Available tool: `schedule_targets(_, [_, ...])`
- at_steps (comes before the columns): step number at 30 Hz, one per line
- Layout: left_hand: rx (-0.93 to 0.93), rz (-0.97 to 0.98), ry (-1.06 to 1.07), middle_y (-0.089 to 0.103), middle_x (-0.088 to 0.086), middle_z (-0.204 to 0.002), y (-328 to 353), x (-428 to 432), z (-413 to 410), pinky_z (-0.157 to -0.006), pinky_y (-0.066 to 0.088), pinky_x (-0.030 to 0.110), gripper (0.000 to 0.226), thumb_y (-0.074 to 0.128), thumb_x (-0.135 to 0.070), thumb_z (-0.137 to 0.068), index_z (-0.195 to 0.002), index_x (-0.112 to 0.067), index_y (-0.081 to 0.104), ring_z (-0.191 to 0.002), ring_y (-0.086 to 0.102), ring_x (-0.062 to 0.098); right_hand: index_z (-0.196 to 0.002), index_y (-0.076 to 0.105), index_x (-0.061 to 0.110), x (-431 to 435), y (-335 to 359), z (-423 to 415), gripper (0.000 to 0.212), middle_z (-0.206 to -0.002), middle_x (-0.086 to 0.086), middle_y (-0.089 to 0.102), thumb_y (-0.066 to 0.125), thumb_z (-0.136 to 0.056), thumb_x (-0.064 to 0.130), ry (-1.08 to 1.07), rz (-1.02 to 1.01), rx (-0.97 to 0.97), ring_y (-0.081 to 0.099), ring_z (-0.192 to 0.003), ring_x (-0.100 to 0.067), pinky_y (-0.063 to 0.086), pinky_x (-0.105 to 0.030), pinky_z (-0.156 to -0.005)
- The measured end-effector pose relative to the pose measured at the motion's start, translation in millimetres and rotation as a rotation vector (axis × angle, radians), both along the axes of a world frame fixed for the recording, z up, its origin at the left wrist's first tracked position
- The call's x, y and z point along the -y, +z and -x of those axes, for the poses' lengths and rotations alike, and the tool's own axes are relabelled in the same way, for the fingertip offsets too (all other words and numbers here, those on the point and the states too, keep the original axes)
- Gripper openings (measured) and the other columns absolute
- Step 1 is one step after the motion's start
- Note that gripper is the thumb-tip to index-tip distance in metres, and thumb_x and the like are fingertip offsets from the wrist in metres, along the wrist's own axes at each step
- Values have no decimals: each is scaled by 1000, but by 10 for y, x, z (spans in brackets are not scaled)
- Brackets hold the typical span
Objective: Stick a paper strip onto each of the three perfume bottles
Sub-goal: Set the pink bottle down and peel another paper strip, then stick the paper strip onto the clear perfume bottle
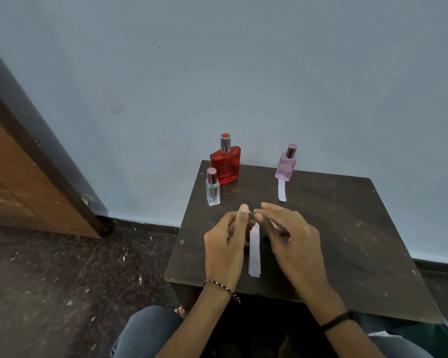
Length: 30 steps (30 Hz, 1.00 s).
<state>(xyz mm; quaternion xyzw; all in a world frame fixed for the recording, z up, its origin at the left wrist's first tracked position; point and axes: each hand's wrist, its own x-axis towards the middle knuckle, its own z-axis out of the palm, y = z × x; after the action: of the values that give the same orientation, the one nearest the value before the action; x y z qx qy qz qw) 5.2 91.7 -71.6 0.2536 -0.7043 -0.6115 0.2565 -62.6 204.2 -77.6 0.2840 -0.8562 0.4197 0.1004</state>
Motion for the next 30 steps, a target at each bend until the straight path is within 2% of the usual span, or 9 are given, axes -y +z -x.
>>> schedule_targets(2, [-28, -295, -22, 75, 1, -73, 37, 50, 28, -60, 62, 32, 21, 60, -29, -97, -91, -16, 75, -74, 73, 15, -113, 74, 23, 40, -47, -35, 27, -125, 7, 68, 70, -88, 15, 76, -63, -56, 61, -109, -8, 54, -24, -88])
schedule_targets(4, [-20, -377, -24, 75, 3, -71, 9, 96, 37, -63, 62, 36, 12, 64, -16, -95, -92, -17, 75, -72, 73, 18, -115, 73, 25, 55, -68, -88, 27, -129, 10, 65, 65, -89, 22, 131, -99, -59, 58, -113, -7, 54, -24, -85])
schedule_targets(7, [25, -295, 37, 78, 1, -80, -74, 170, 39, -73, 61, 34, 14, 64, -15, -93, -95, -25, 73, -77, 74, 12, -120, 68, 31, 76, -9, -147, 34, -134, 19, 58, 58, -88, 36, 180, -121, -1, 49, -122, 1, 47, -16, -91])
schedule_targets(13, [0, -197, 35, 72, 4, -88, -42, 207, 8, -55, 51, 10, 12, 57, -10, -98, -104, -20, 55, -67, 69, -1, -118, 61, 32, 296, 245, -73, 29, -125, 26, 57, 62, -90, 30, 138, -6, 118, 54, -116, 4, 51, -20, -93])
schedule_targets(16, [55, -130, 24, 69, -11, -89, -78, 236, 33, -65, 51, 10, 24, 53, -8, -99, -92, -30, 58, -77, 66, -8, -124, 58, 27, 629, 374, 45, 40, -117, 19, 57, 63, -88, 46, 92, -99, 152, 53, -107, 0, 49, -24, -92])
schedule_targets(20, [100, -78, 8, 61, -22, -87, -98, 259, 61, -73, 50, 8, 22, 50, -10, -101, -100, -31, 58, -79, 61, -6, -130, 51, 23, 1067, 416, 240, 66, -124, 4, 61, 67, -78, 62, 90, -296, 336, 59, -112, -14, 51, -34, -94])
schedule_targets(23, [107, -53, -21, 57, -21, -84, -102, 273, 64, -68, 47, 2, 23, 49, -7, -101, -116, -16, 63, -75, 59, -5, -116, 57, 21, 1214, 360, 285, 46, -104, 5, 64, 65, -84, 54, 133, -385, 310, 65, -100, -16, 52, -29, -85])
schedule_targets(26, [91, -53, -45, 58, -20, -84, -93, 251, 60, -65, 46, 0, 22, 48, -3, -100, -110, -13, 64, -77, 62, -10, -115, 57, 19, 1146, 348, 302, 35, -99, 6, 64, 58, -92, 46, 149, -397, 236, 63, -88, -10, 48, -20, -77])
schedule_targets(30, [68, -181, -42, 71, -1, -94, -83, 186, 83, -62, 53, 9, 21, 45, -7, -103, -105, -11, 66, -84, 71, 5, -111, 53, 19, 774, 507, 283, 26, -94, 7, 66, 51, -97, 41, 96, -168, 305, 61, -74, -1, 43, -10, -59])
